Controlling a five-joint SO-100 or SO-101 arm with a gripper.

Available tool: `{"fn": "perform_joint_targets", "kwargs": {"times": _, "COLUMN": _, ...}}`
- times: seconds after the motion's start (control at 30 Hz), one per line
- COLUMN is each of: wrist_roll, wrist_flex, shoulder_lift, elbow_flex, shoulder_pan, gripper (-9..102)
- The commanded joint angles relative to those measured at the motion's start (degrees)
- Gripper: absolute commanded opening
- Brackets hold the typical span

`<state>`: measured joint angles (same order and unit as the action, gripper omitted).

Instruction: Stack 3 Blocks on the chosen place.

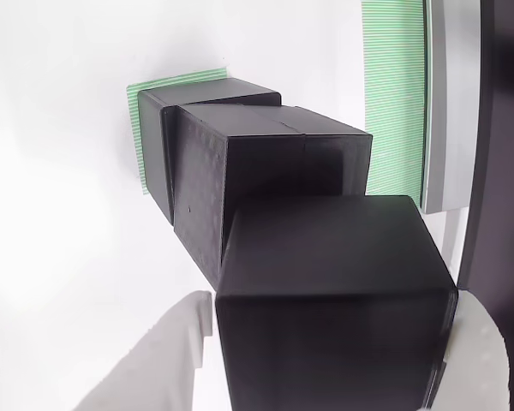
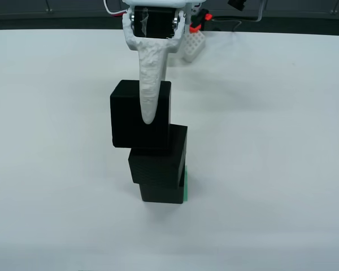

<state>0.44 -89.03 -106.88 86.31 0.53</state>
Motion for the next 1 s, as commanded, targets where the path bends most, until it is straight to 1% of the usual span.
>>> {"fn": "perform_joint_targets", "kwargs": {"times": 0.0, "wrist_roll": -0.53, "wrist_flex": 1.05, "shoulder_lift": -0.18, "elbow_flex": -1.93, "shoulder_pan": -0.35, "gripper": 34}}
{"fn": "perform_joint_targets", "kwargs": {"times": 0.43, "wrist_roll": -0.53, "wrist_flex": 2.20, "shoulder_lift": -1.05, "elbow_flex": -1.05, "shoulder_pan": -0.26, "gripper": 35}}
{"fn": "perform_joint_targets", "kwargs": {"times": 0.7, "wrist_roll": -0.70, "wrist_flex": 1.58, "shoulder_lift": -11.25, "elbow_flex": -0.79, "shoulder_pan": 1.32, "gripper": 34}}
{"fn": "perform_joint_targets", "kwargs": {"times": 0.83, "wrist_roll": -1.41, "wrist_flex": 2.55, "shoulder_lift": -18.72, "elbow_flex": 0.88, "shoulder_pan": 2.11, "gripper": 26}}
{"fn": "perform_joint_targets", "kwargs": {"times": 0.97, "wrist_roll": -2.11, "wrist_flex": 5.63, "shoulder_lift": -27.07, "elbow_flex": 5.10, "shoulder_pan": 1.93, "gripper": 20}}
